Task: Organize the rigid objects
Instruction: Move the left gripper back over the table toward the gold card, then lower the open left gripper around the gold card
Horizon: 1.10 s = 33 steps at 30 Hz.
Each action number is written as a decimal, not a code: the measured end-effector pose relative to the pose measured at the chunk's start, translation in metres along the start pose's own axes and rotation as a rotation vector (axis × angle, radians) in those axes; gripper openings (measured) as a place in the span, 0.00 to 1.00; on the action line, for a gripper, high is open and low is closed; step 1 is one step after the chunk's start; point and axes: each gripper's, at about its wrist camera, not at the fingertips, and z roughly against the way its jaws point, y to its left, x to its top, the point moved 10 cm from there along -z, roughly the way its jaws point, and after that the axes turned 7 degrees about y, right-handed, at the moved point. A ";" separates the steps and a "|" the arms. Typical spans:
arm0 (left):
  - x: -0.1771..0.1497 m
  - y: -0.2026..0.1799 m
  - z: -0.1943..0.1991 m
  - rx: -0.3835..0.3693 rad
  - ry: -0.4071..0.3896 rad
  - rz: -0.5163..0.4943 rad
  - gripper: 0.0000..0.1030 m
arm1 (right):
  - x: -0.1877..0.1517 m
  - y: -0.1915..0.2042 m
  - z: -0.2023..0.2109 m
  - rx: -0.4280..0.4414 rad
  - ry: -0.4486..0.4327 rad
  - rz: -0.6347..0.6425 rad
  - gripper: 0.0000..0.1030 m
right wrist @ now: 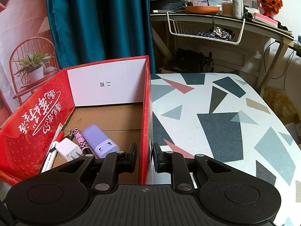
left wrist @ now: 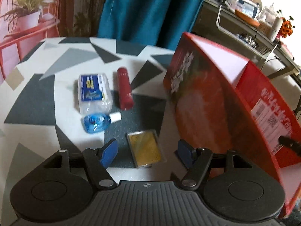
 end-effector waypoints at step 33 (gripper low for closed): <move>-0.013 0.008 -0.014 0.209 0.014 -0.135 0.78 | 0.001 0.000 0.000 0.007 -0.006 -0.006 0.18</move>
